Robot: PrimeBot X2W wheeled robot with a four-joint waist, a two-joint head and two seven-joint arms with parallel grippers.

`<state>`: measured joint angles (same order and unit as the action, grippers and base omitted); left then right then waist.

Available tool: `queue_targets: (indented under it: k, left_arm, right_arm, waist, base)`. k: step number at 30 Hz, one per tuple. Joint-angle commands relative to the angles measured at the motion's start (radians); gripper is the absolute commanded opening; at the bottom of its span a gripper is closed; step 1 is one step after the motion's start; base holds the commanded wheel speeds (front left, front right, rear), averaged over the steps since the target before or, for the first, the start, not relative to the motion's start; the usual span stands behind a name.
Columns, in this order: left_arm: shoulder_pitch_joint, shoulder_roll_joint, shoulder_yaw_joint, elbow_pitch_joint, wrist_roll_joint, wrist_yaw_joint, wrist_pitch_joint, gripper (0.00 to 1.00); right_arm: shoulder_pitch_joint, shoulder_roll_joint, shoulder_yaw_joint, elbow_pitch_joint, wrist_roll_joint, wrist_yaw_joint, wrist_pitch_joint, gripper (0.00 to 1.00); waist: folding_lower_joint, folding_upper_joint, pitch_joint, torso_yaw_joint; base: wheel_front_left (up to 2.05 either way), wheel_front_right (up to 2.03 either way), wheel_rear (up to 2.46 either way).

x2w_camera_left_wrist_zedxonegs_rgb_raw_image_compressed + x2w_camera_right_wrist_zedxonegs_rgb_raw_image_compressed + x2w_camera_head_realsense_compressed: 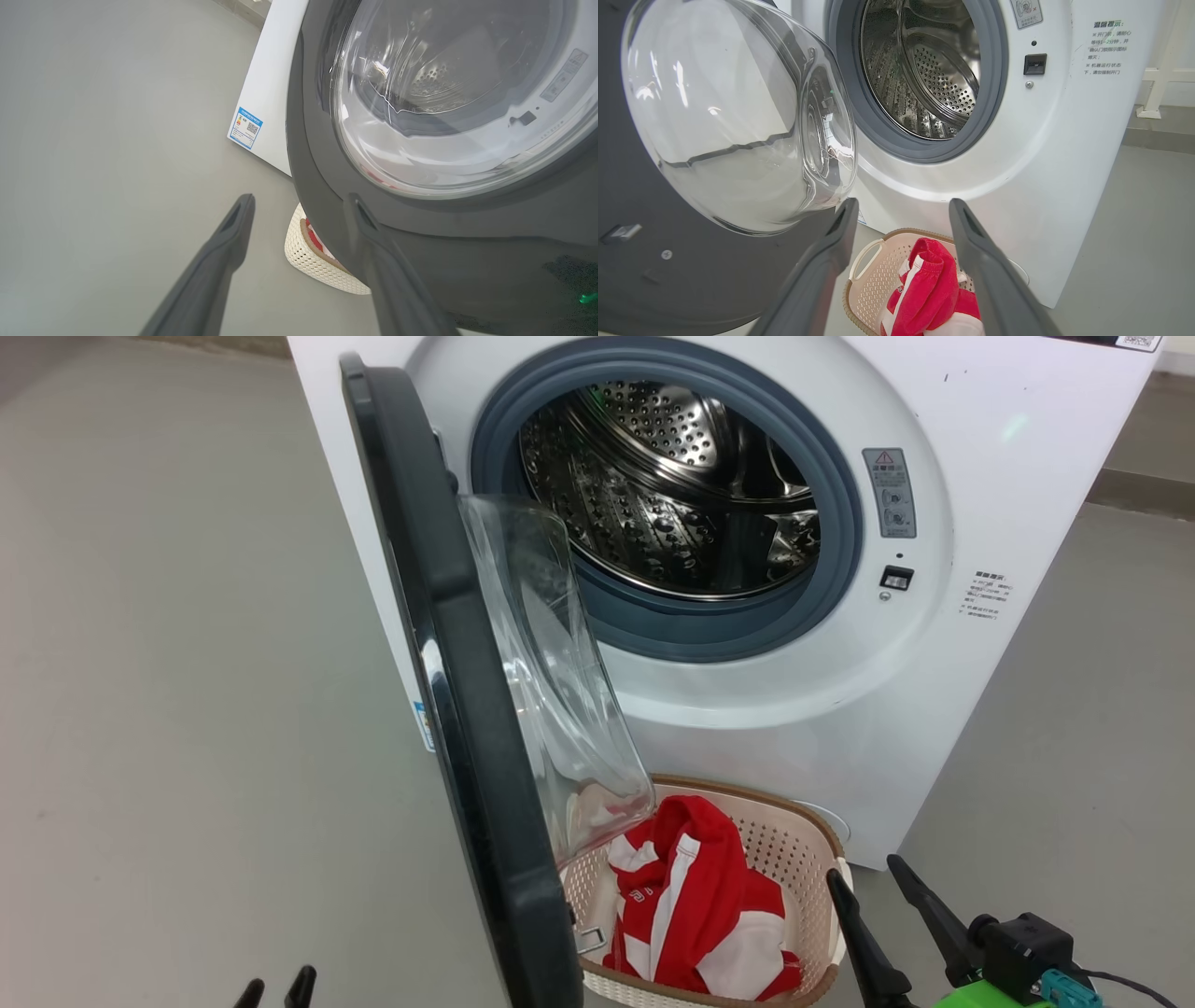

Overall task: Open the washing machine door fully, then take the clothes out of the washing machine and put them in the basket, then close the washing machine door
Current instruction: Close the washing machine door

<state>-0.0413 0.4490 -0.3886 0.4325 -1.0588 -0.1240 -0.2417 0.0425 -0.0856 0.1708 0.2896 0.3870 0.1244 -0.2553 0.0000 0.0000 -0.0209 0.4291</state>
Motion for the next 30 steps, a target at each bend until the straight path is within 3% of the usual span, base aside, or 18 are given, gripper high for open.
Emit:
queue_targets:
  k: [1,12,18,23,30]
  left_arm:
    - [-0.038,0.02,0.041,-0.004,0.04,-0.007,-0.017,1.0]
    - [0.024,-0.16,0.341,-0.13,0.518,-0.007,-0.02,1.0]
    - [0.062,-0.254,0.445,-0.211,0.724,-0.007,-0.02,1.0]
    - [0.087,-0.311,0.486,-0.246,0.779,-0.007,-0.02,1.0]
    - [0.104,-0.329,0.494,-0.243,0.802,-0.007,-0.02,1.0]
  right_arm:
    - [-0.015,-0.008,0.013,-0.026,0.008,0.006,-0.006,1.0]
    - [-0.014,-0.013,-0.023,-0.046,0.0,0.006,-0.006,1.0]
    - [-0.012,-0.013,-0.037,-0.067,-0.004,0.006,-0.006,1.0]
    - [-0.009,-0.011,-0.042,-0.076,-0.007,0.006,-0.006,1.0]
    - [-0.004,-0.007,-0.04,-0.065,-0.006,0.006,-0.006,1.0]
  waist:
    - [0.0,0.0,-0.001,0.002]
    - [0.0,0.0,-0.004,-0.001]
    - [0.0,0.0,-0.005,-0.006]
    - [0.0,0.0,-0.006,-0.01]
    - [0.0,0.0,-0.01,-0.011]
  base:
    - [0.0,0.0,0.0]
    - [0.0,0.0,0.0]
    - [0.0,0.0,0.0]
    - [0.0,0.0,0.0]
    - [0.0,0.0,0.0]
